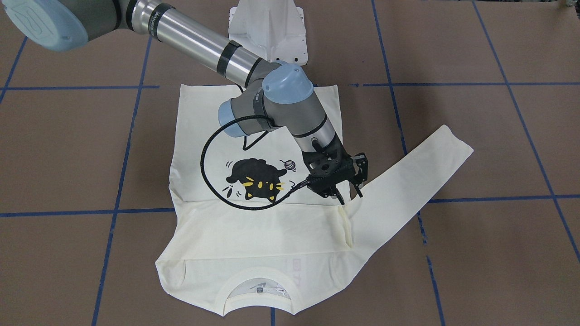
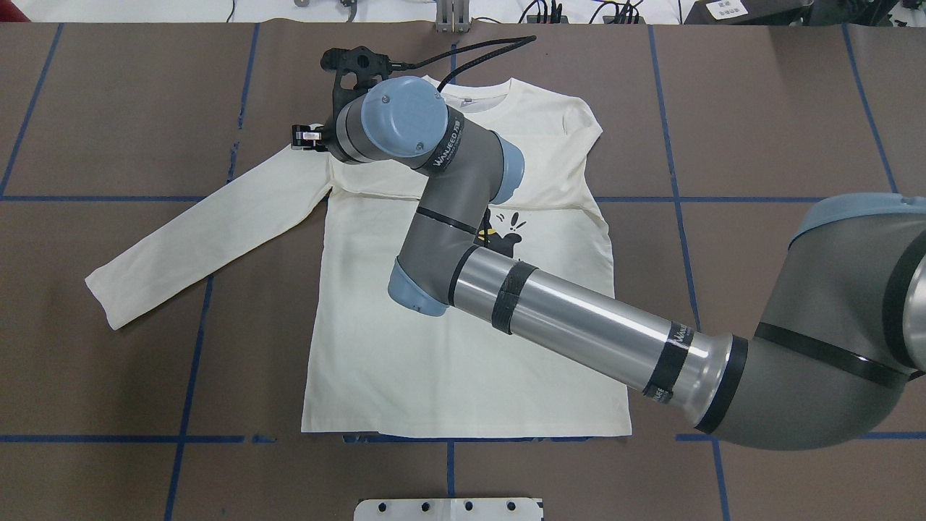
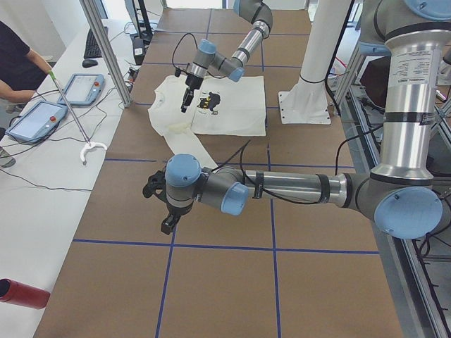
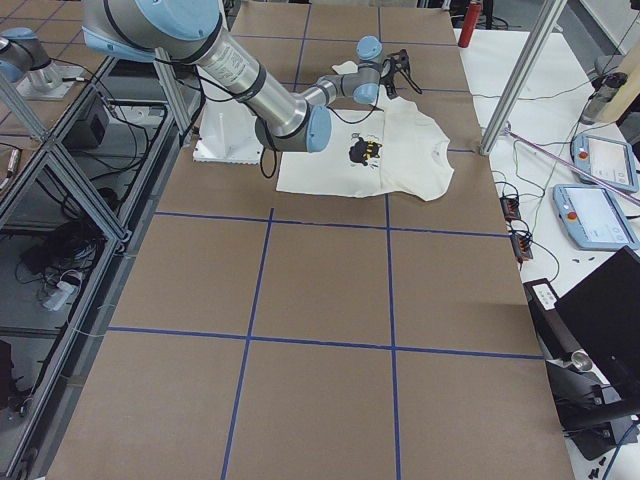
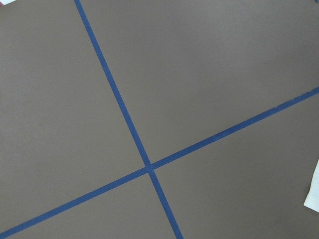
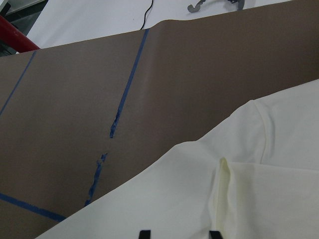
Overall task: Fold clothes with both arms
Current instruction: 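Carry the grasped sleeve across the shirt chest toward the other sleeve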
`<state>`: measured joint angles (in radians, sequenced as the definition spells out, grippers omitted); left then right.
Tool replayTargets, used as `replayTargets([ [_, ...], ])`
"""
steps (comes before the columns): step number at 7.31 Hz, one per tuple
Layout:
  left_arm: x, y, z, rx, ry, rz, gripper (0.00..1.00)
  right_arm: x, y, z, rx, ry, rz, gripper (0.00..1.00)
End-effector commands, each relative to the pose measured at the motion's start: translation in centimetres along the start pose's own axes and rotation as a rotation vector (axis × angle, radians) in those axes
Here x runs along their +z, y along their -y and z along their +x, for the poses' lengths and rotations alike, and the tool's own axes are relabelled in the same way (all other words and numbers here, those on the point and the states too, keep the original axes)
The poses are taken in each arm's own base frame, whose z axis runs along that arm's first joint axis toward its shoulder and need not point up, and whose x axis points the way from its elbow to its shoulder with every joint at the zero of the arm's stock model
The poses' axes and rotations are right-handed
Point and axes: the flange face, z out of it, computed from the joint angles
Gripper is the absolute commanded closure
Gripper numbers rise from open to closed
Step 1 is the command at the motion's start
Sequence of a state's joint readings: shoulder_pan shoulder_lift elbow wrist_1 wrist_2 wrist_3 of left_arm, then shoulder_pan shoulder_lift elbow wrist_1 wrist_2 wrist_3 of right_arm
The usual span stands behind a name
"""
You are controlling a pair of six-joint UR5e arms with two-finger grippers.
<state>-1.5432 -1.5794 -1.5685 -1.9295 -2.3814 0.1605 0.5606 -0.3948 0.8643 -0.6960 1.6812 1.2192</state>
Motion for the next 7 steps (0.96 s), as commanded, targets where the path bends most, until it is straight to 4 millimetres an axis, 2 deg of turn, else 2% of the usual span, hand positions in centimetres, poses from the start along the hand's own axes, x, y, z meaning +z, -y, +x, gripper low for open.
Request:
replayTargets([
  [1, -0.2, 0.5, 0.3, -0.076, 0.005, 0.021, 0.00, 0.2, -0.1, 0.8, 0.086, -0.059, -0.021, 0.00],
  [2, -0.2, 1.7, 2.0, -0.154, 0.001, 0.073, 0.00, -1.6, 1.0, 2.4, 0.104, -0.116, -0.057, 0.00],
  [3, 1.0, 1.7, 3.8, -0.217, 0.027, 0.121, 0.00, -5.0, 3.2, 6.2, 0.140, -0.200, -0.135, 0.00],
  [4, 2.8, 1.5, 7.0, -0.311, -0.004, 0.140, 0.00, -8.4, 6.1, 10.0, 0.190, -0.279, -0.211, 0.00],
  [5, 3.3, 0.1, 10.6, -0.398, -0.031, 0.176, 0.00, -12.1, 8.2, 15.6, 0.167, -0.315, -0.279, 0.00],
  [6, 4.6, -0.7, 14.7, -0.509, -0.042, 0.187, 0.00, -15.4, 8.1, 21.4, 0.076, -0.333, -0.302, 0.00],
  [7, 5.4, -1.4, 19.7, -0.600, -0.029, 0.200, 0.00, -18.7, 8.8, 27.4, 0.031, -0.348, -0.334, 0.00],
])
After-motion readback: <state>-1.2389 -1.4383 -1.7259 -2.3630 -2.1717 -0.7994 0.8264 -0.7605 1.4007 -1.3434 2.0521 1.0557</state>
